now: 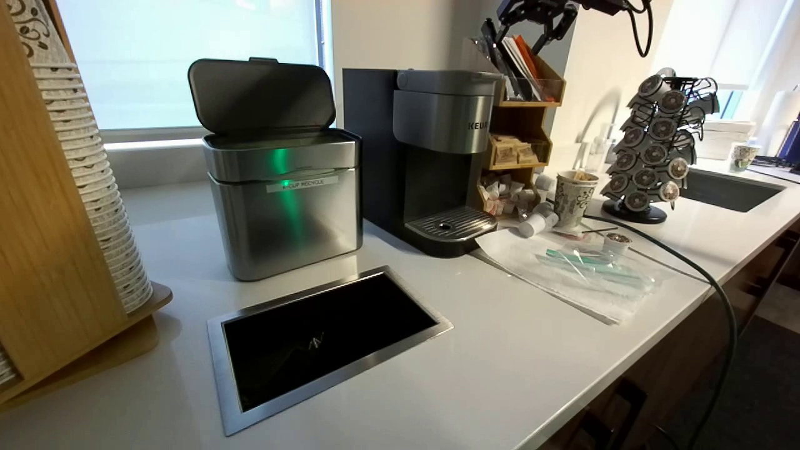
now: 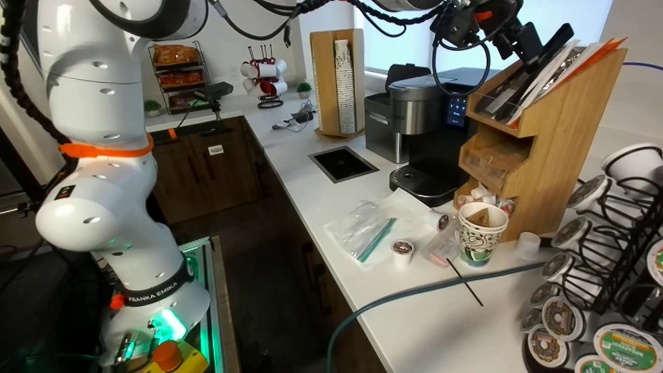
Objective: Put the tongs in the cup
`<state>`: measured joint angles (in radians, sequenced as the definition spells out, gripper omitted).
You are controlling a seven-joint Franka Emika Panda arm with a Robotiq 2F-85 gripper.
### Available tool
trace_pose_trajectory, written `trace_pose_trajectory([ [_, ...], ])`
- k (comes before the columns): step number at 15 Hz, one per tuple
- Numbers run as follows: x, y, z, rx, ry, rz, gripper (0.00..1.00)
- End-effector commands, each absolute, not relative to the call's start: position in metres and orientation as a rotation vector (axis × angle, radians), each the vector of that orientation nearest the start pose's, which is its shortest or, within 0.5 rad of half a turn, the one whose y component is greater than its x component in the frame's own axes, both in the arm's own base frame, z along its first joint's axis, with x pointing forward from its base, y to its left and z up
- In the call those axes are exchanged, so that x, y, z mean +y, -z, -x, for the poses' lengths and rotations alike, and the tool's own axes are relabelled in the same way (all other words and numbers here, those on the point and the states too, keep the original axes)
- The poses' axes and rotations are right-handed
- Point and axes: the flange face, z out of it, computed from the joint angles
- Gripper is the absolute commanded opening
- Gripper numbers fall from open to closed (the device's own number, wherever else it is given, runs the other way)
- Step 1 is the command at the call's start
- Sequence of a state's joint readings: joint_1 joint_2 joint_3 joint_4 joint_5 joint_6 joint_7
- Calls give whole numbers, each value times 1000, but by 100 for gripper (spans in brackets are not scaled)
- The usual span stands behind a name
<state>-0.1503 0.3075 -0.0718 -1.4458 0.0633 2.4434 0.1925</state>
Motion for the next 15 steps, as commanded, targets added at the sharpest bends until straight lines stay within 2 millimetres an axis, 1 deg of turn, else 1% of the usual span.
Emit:
trace_pose_trajectory([
  [1, -150, -590, -702, 590, 1024, 2861, 100],
  [6, -149, -580, -713, 545, 1027, 2894, 100],
  [11, -147, -573, -718, 516, 1023, 2909, 99],
  [12, -147, -572, -719, 513, 1025, 2911, 93],
  [13, -147, -572, -719, 509, 1025, 2912, 91],
  [15, -147, -571, -720, 503, 1024, 2913, 77],
])
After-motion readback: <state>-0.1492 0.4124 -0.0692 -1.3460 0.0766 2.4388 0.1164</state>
